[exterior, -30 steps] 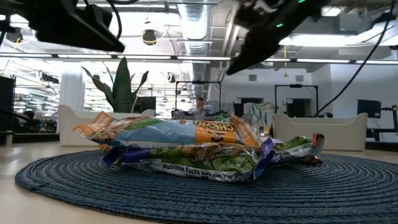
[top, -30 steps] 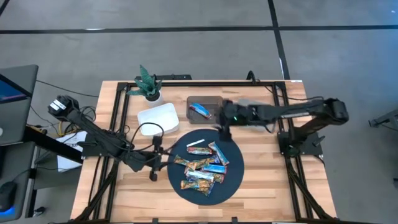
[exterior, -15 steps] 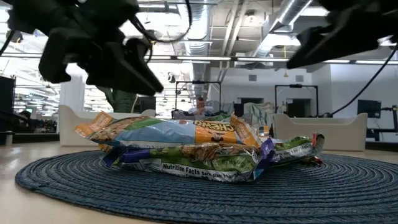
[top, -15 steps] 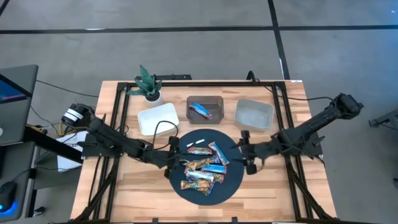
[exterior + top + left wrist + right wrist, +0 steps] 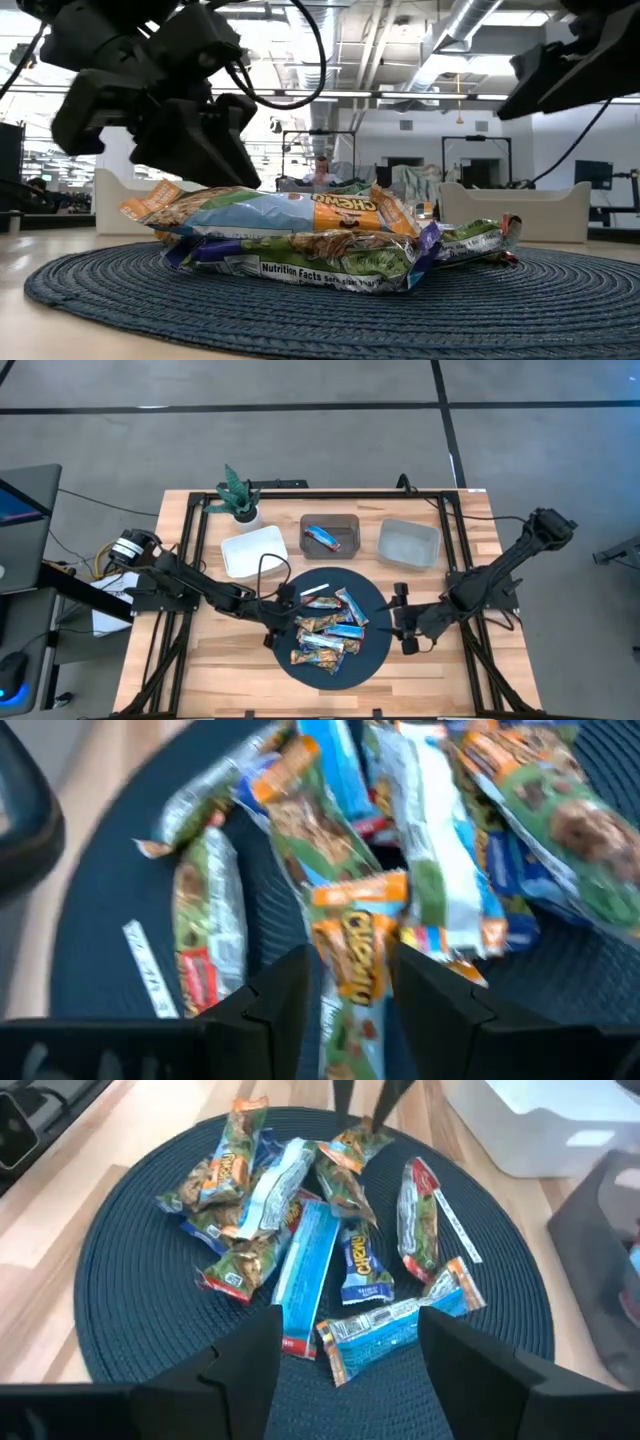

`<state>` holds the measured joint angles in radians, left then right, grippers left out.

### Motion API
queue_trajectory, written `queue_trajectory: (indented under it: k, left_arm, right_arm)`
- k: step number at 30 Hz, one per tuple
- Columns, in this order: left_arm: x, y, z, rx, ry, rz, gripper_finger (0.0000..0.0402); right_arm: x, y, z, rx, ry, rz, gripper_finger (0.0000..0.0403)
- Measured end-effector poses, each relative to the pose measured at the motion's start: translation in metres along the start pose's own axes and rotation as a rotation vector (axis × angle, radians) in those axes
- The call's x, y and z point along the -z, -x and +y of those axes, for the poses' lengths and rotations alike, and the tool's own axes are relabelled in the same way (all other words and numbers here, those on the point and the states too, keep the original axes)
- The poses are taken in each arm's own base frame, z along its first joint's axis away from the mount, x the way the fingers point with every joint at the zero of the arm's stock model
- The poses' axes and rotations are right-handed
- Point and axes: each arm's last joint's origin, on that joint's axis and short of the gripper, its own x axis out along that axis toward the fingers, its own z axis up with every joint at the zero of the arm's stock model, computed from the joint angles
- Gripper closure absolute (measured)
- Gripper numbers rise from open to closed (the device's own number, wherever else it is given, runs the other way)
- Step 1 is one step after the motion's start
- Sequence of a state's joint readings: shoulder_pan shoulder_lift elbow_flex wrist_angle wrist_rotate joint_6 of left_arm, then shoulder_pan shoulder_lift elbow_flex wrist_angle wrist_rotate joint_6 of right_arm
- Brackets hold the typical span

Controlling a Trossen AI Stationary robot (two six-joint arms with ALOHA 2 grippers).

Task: Pick and place Granola Bars by type
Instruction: Put the orange granola bar into the white bin

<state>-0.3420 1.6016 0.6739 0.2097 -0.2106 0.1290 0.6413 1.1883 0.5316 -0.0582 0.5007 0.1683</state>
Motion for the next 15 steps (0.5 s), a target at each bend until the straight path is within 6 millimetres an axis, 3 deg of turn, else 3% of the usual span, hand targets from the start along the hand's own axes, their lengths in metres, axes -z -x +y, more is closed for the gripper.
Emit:
queue_trajectory:
  k: [15]
  left_arm:
    - [0.014,-0.001,0.007,0.033,0.094,0.130,0.0264]
  right_arm:
    - [0.015,-0.039,0.002,0.041,-0.037,0.101,0.0178]
